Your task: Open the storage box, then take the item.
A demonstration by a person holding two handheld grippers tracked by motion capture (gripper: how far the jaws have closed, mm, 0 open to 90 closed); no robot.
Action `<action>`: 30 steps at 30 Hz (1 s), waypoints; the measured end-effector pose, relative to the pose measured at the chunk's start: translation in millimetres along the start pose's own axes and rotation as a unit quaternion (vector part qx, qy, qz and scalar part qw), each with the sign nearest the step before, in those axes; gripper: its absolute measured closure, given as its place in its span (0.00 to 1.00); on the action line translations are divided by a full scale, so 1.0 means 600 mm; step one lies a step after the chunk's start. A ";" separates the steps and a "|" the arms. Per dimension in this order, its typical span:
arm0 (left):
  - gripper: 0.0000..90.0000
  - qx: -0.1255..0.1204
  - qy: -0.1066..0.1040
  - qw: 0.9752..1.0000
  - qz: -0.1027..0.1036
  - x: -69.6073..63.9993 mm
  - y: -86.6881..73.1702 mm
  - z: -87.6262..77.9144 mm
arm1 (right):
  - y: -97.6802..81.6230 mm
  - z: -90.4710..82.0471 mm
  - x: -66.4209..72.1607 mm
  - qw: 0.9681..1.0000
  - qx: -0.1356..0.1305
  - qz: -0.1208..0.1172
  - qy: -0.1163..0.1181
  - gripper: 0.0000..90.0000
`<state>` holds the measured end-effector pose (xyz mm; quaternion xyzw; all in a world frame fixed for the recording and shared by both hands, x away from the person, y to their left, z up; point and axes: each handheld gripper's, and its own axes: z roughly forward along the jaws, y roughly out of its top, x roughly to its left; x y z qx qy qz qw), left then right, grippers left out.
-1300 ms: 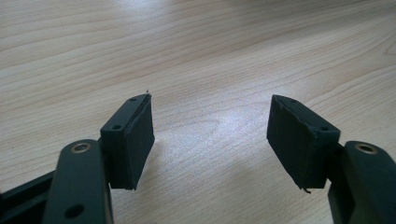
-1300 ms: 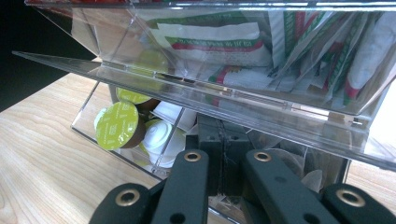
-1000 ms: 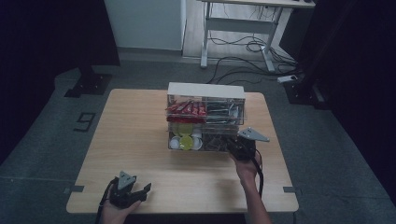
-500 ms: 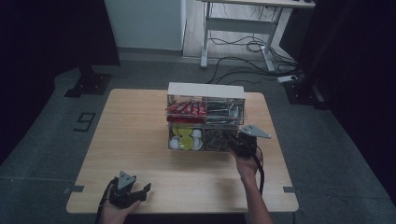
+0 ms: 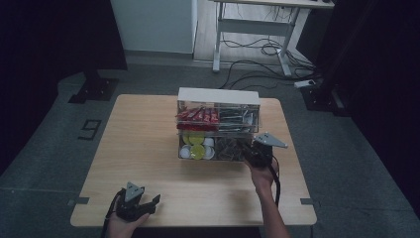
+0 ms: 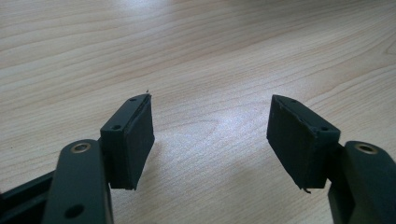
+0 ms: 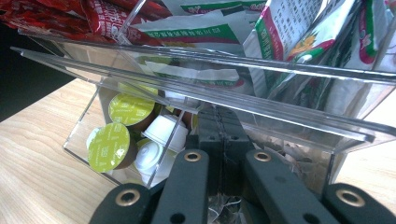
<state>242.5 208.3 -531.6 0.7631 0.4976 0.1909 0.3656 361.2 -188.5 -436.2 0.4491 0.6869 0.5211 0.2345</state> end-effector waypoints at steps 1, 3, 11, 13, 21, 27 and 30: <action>0.35 0.000 0.001 1.000 0.001 -0.002 0.001 -0.001 | 0.000 -0.001 0.000 1.000 -0.001 -0.001 0.000 0.99; 0.35 -0.005 0.002 1.000 0.006 -0.008 0.006 -0.005 | 0.000 -0.002 -0.001 1.000 -0.003 -0.002 0.001 0.99; 0.35 -0.016 0.003 1.000 0.016 -0.019 0.027 -0.008 | 0.001 -0.003 -0.001 1.000 -0.002 -0.009 0.005 0.99; 0.35 -0.021 0.004 1.000 0.015 -0.019 0.033 -0.007 | 0.002 -0.002 0.000 1.000 -0.001 -0.013 0.005 0.99; 0.35 -0.037 0.003 0.999 0.021 -0.029 0.060 0.001 | 0.007 -0.003 0.008 1.000 0.003 -0.028 0.006 0.99; 0.35 -0.047 0.000 0.999 0.021 -0.032 0.082 0.007 | 0.009 -0.001 0.011 0.999 0.005 -0.031 0.007 0.99; 0.35 -0.052 0.001 0.998 0.026 -0.035 0.092 0.010 | 0.010 0.000 0.011 0.999 0.007 -0.031 0.007 0.99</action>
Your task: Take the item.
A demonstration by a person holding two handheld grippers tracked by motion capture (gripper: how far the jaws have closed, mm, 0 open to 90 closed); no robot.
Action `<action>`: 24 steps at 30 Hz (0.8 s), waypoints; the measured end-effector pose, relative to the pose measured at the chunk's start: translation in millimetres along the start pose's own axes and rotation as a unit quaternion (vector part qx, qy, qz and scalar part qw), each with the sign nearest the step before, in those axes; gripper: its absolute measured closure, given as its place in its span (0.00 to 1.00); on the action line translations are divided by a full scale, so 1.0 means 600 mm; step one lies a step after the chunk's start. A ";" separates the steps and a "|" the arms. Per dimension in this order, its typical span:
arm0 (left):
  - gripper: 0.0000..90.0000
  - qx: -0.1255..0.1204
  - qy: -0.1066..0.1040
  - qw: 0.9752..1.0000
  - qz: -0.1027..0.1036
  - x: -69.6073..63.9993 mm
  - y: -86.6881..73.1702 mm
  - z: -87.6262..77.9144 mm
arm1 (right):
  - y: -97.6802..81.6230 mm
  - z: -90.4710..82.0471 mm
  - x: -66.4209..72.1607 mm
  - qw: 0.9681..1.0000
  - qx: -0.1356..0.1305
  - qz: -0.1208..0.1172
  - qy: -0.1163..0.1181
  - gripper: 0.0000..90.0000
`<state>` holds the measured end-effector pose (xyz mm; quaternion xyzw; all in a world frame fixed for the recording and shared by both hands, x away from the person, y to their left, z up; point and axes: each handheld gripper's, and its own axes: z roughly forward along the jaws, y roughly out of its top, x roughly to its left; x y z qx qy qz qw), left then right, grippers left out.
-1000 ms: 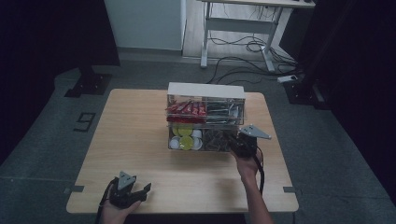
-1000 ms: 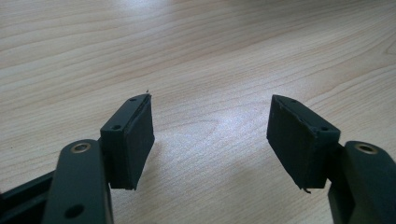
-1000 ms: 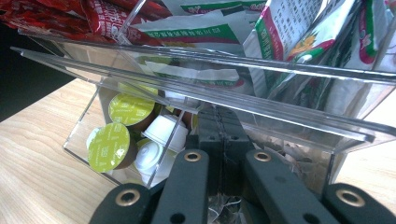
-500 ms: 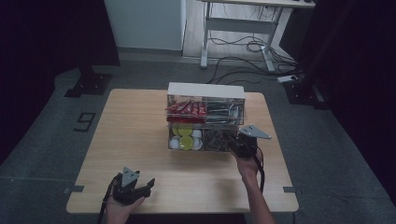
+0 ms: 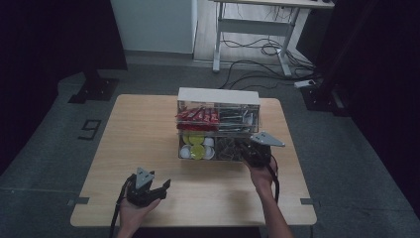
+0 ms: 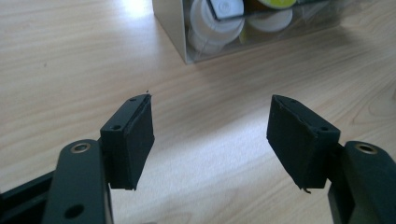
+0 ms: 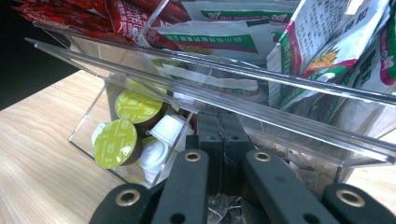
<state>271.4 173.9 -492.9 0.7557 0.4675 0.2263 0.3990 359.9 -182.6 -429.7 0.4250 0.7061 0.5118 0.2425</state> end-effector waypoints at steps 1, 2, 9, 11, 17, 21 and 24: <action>0.35 0.001 0.000 1.000 0.003 0.000 0.002 0.001 | 0.000 0.000 0.000 1.000 0.000 0.002 0.002 0.99; 0.35 0.002 0.000 1.000 0.007 -0.001 0.006 0.002 | 0.001 0.000 -0.001 1.000 0.000 0.004 0.005 0.99; 0.35 -0.001 0.000 1.000 0.018 -0.001 0.029 0.006 | 0.002 0.000 -0.002 1.000 0.000 0.006 0.008 0.99; 0.35 -0.002 -0.001 1.000 0.017 -0.002 0.035 0.009 | 0.002 0.000 -0.002 1.000 0.000 0.006 0.009 0.99; 0.34 -0.006 0.000 1.000 0.012 -0.005 0.053 0.021 | 0.001 0.000 -0.004 1.000 -0.001 0.012 0.015 0.99; 0.34 -0.009 -0.001 1.000 0.017 -0.012 0.066 0.030 | 0.001 0.000 -0.006 1.000 -0.004 0.017 0.019 0.99; 0.34 -0.011 0.001 1.000 0.022 -0.018 0.075 0.038 | 0.000 0.001 -0.007 1.000 -0.004 0.018 0.021 0.99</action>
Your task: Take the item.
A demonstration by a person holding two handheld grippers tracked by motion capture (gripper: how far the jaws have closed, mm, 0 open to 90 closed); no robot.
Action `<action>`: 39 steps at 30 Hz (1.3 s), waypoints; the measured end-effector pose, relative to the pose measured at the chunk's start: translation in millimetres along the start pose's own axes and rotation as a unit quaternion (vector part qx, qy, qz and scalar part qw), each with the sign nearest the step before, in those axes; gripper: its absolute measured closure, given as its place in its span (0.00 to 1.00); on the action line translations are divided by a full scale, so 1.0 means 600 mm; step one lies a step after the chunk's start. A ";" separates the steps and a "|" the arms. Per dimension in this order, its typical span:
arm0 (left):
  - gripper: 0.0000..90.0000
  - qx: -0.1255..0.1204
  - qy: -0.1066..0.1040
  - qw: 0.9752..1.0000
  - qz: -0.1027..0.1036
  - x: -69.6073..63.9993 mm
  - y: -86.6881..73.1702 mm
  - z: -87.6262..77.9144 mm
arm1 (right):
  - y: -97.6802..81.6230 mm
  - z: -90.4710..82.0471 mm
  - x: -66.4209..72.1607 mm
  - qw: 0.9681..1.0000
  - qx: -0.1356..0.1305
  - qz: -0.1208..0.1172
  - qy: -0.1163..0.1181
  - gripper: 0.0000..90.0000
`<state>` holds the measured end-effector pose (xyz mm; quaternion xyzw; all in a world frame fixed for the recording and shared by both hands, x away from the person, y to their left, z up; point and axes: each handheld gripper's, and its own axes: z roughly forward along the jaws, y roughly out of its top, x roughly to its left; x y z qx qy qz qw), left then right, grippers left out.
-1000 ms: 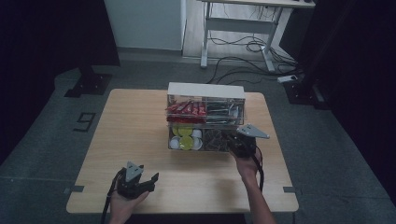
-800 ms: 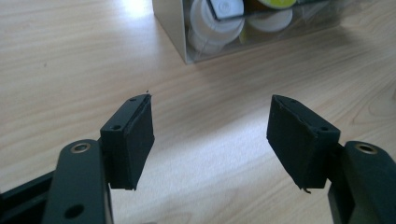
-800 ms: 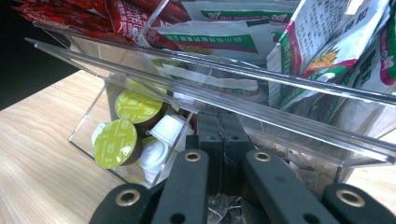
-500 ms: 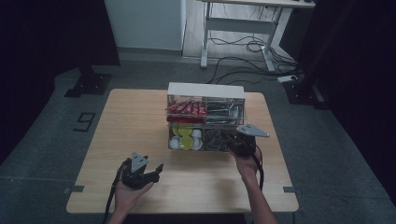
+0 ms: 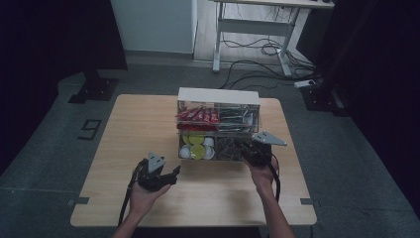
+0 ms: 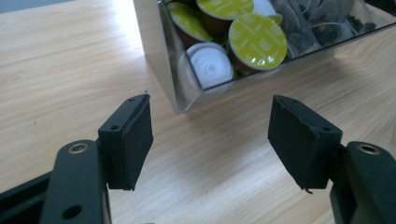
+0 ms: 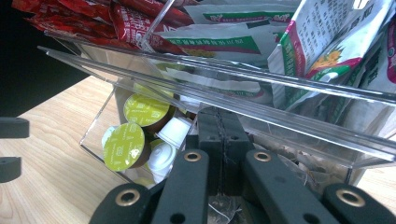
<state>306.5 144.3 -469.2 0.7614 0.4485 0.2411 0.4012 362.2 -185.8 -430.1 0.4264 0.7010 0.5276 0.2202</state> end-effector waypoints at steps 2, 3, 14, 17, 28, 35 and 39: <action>0.34 0.002 0.002 1.000 0.010 -0.005 0.007 0.009 | 0.000 0.000 0.000 1.000 0.000 0.000 0.000 0.99; 0.34 0.001 0.003 1.000 0.011 -0.006 0.010 0.013 | 0.000 0.000 0.000 1.000 0.000 0.000 0.000 0.99; 0.33 0.007 0.000 1.000 0.008 -0.016 0.034 0.039 | 0.001 0.000 -0.002 1.000 0.000 0.007 0.007 0.99; 0.32 0.013 0.004 1.000 0.015 -0.020 0.039 0.047 | 0.001 0.000 -0.002 1.000 0.000 0.006 0.006 0.99; 0.32 0.011 0.017 1.000 0.019 -0.026 0.048 0.072 | 0.001 0.001 -0.003 1.000 0.001 0.005 0.006 0.99; 0.33 0.006 0.011 1.000 0.015 -0.032 0.055 0.080 | 0.001 0.002 -0.002 1.000 0.004 0.004 0.004 0.99; 0.33 0.005 0.008 1.000 0.013 -0.037 0.060 0.085 | 0.001 0.003 -0.002 1.000 0.005 0.004 0.004 0.99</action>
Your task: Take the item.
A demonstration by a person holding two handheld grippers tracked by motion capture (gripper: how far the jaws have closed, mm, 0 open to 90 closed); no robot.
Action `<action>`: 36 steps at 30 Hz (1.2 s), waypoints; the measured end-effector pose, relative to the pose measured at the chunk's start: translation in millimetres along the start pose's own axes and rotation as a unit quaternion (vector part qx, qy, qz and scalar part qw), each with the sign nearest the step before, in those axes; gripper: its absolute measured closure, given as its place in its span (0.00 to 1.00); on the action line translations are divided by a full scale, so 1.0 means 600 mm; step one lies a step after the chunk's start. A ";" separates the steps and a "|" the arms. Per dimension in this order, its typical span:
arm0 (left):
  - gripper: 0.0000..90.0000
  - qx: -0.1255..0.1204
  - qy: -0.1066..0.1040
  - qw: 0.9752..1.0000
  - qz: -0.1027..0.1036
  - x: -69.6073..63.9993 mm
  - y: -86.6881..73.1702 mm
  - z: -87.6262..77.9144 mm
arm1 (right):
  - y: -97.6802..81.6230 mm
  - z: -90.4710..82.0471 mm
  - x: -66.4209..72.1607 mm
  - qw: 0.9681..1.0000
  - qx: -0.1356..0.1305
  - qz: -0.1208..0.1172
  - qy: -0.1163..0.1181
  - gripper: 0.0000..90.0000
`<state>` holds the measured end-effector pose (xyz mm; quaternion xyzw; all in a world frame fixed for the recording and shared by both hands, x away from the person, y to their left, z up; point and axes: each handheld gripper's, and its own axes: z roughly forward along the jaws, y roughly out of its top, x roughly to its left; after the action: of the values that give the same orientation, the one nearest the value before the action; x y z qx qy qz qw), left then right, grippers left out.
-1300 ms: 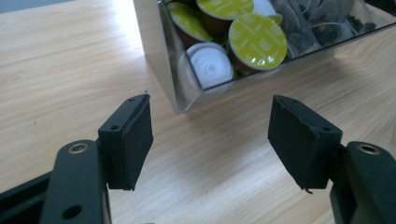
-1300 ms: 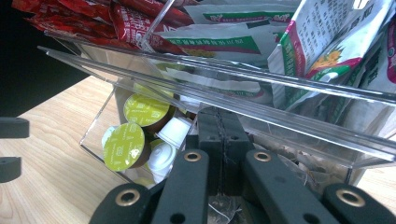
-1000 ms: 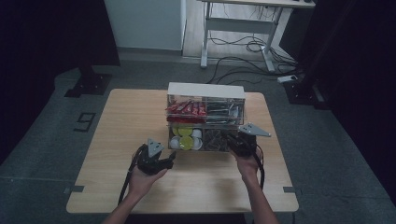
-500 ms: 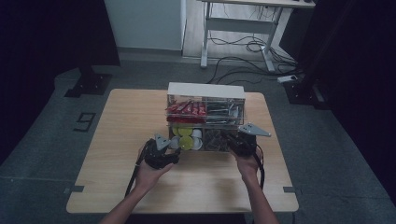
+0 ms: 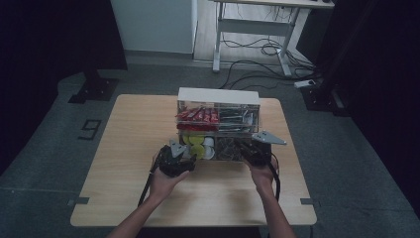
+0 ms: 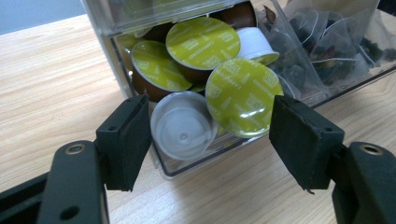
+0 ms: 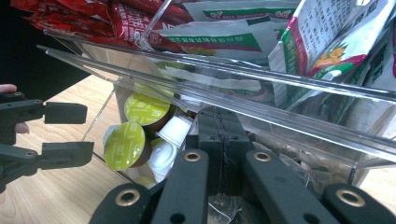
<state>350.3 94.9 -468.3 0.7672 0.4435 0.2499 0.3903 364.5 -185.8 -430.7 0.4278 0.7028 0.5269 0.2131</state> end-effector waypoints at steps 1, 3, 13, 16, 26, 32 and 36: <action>0.33 0.000 0.000 1.000 0.000 -0.001 0.001 0.002 | 0.000 0.000 0.000 1.000 0.000 0.000 0.000 0.99; 0.33 0.002 0.000 1.000 0.000 -0.004 0.002 0.005 | 0.000 0.000 0.000 1.000 0.000 -0.001 0.000 0.99; 0.33 0.006 0.002 1.000 -0.002 -0.014 0.006 0.024 | 0.001 0.000 0.000 1.000 0.001 -0.002 -0.001 0.99; 0.34 0.005 0.004 1.000 -0.005 -0.015 0.007 0.027 | 0.001 0.000 0.000 1.000 0.001 -0.002 0.000 0.99; 0.34 0.005 0.005 1.000 -0.005 -0.024 0.012 0.037 | 0.001 0.000 0.000 1.000 0.001 -0.002 -0.001 0.99; 0.34 0.003 0.009 1.000 0.000 -0.033 0.012 0.044 | 0.000 0.000 0.000 1.000 0.002 -0.002 -0.001 0.99; 0.34 0.007 0.010 1.000 -0.001 -0.039 0.012 0.050 | 0.000 0.000 -0.001 1.000 0.002 -0.001 -0.001 0.98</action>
<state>364.6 60.7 -480.5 0.7669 0.4501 0.2541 0.3803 364.7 -186.3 -430.8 0.4283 0.7037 0.5250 0.2139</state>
